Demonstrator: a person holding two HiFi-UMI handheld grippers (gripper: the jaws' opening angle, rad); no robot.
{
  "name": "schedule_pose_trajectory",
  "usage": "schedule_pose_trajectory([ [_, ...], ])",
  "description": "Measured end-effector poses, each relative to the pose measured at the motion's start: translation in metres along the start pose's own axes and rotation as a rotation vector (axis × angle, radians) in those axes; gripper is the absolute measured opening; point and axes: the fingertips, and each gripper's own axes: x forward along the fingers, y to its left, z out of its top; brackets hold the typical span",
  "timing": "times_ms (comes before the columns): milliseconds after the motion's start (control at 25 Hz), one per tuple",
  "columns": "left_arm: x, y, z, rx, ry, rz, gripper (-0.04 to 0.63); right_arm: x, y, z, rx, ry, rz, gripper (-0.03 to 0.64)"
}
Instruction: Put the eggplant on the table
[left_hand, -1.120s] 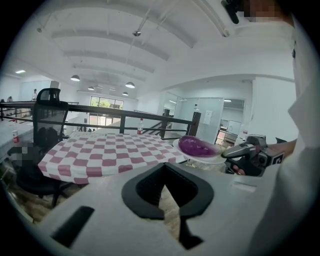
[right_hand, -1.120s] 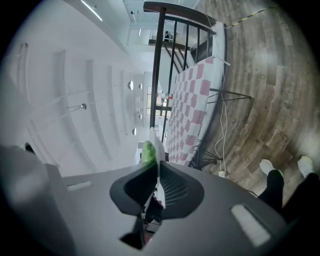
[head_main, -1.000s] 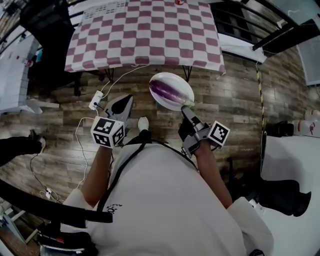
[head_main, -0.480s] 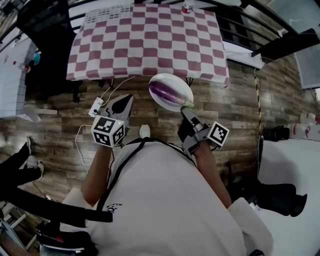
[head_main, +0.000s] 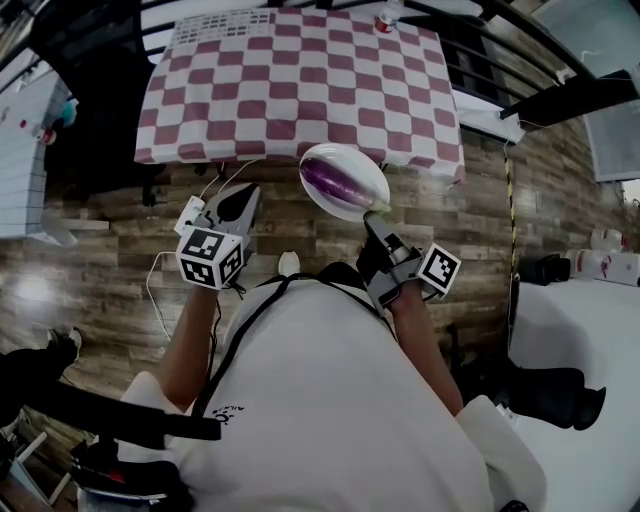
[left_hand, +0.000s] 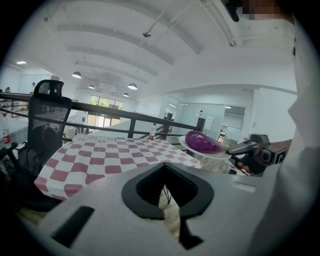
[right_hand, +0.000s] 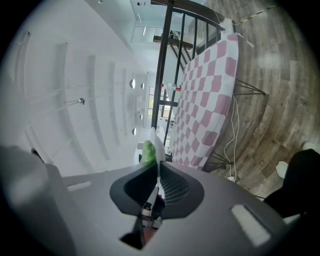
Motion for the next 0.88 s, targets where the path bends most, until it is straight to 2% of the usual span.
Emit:
schedule_pose_trajectory([
  [360,-0.001,0.01,-0.006,-0.028,-0.002,0.005,0.003,0.019,0.003,-0.005,0.004,0.022,-0.003,0.025],
  [680,0.006,0.031,-0.013,-0.055,0.023,0.066,0.003,0.051,-0.002,0.019,-0.003,0.063,0.005,0.025],
  [880,0.03,0.046,0.003,-0.055,0.021,0.088,0.003,0.078,-0.002,0.04,-0.001,0.096,0.001,0.025],
])
